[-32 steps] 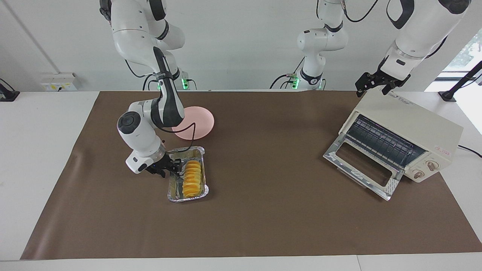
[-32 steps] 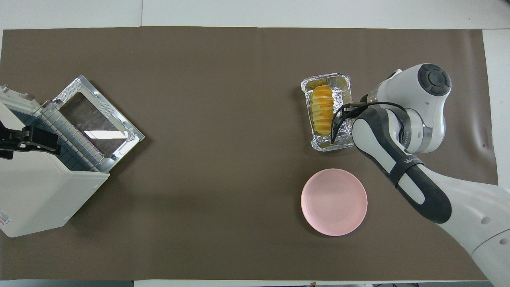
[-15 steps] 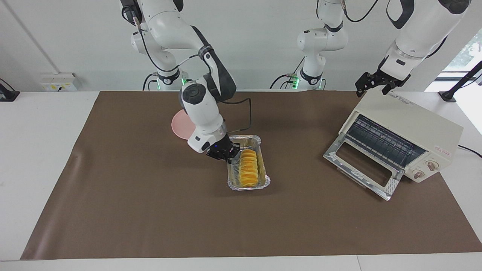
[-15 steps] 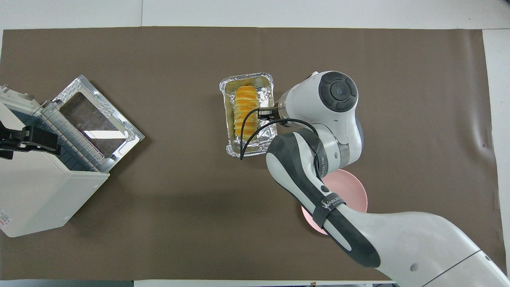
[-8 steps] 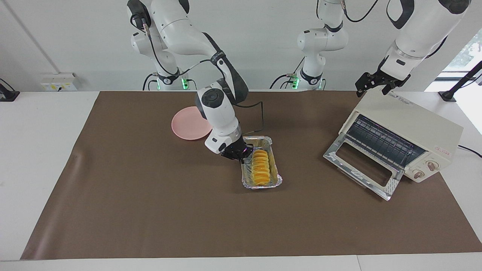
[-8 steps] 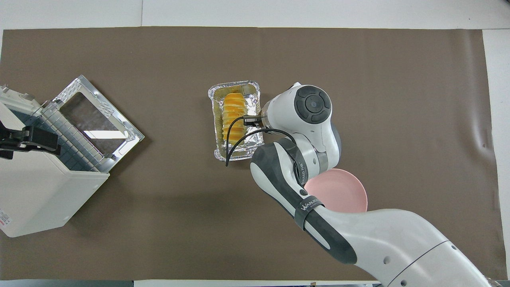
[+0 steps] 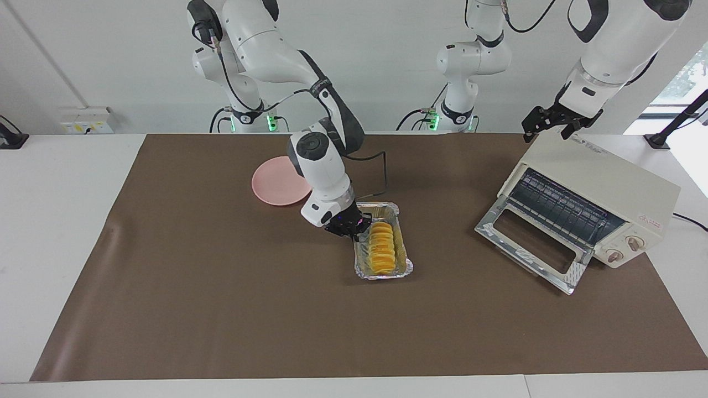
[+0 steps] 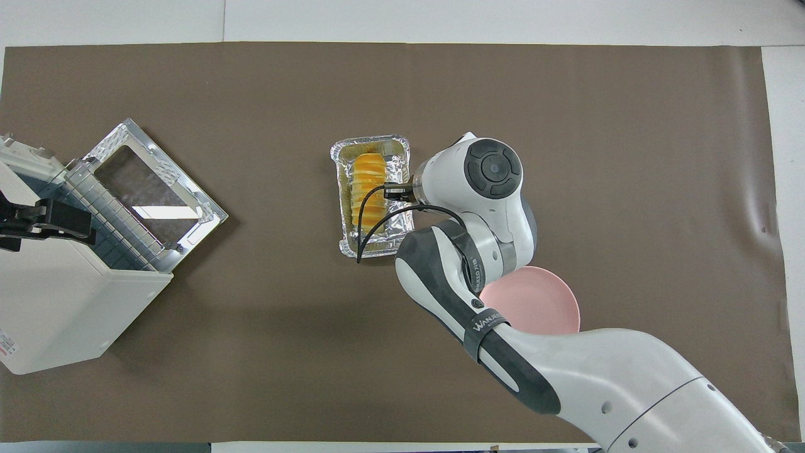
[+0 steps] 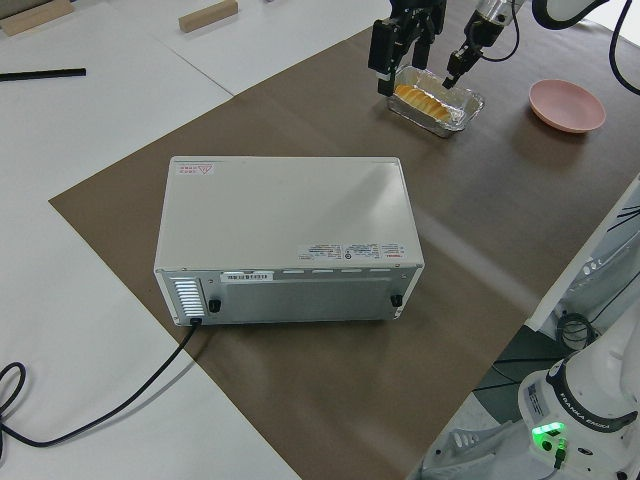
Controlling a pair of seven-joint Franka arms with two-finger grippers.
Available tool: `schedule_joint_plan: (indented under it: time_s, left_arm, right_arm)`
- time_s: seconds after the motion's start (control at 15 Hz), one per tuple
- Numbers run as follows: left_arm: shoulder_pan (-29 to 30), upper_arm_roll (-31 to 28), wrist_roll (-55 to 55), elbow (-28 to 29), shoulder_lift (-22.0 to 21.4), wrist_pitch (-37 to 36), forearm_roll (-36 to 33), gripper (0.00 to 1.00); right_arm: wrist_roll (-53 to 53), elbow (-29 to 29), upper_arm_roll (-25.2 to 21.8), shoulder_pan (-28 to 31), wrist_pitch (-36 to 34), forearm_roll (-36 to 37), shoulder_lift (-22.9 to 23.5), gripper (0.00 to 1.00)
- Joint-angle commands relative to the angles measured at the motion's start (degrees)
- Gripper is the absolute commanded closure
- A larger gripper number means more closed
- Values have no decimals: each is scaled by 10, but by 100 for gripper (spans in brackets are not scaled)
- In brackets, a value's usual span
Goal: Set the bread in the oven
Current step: 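Retract the right gripper while the left gripper reaches the foil tray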
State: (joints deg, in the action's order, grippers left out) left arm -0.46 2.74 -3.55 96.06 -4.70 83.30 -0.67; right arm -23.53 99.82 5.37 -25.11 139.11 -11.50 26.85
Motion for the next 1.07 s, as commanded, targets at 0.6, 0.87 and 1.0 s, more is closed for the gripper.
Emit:
schedule_joint_plan:
  time_s: [0.6, 0.87, 1.0]
  left_arm:
    - [5, 1, 0, 4, -7, -5, 9, 0]
    - [1, 2, 4, 4, -7, 4, 9, 0]
    - [-4, 3, 5, 2, -4, 34, 9, 0]
  right_arm:
    - [103, 2, -13, 124, -290, 14, -207, 0]
    - [131, 1, -13, 180, -369, 47, -270, 0]
    - [174, 2, -13, 207, -414, 72, -290, 0]
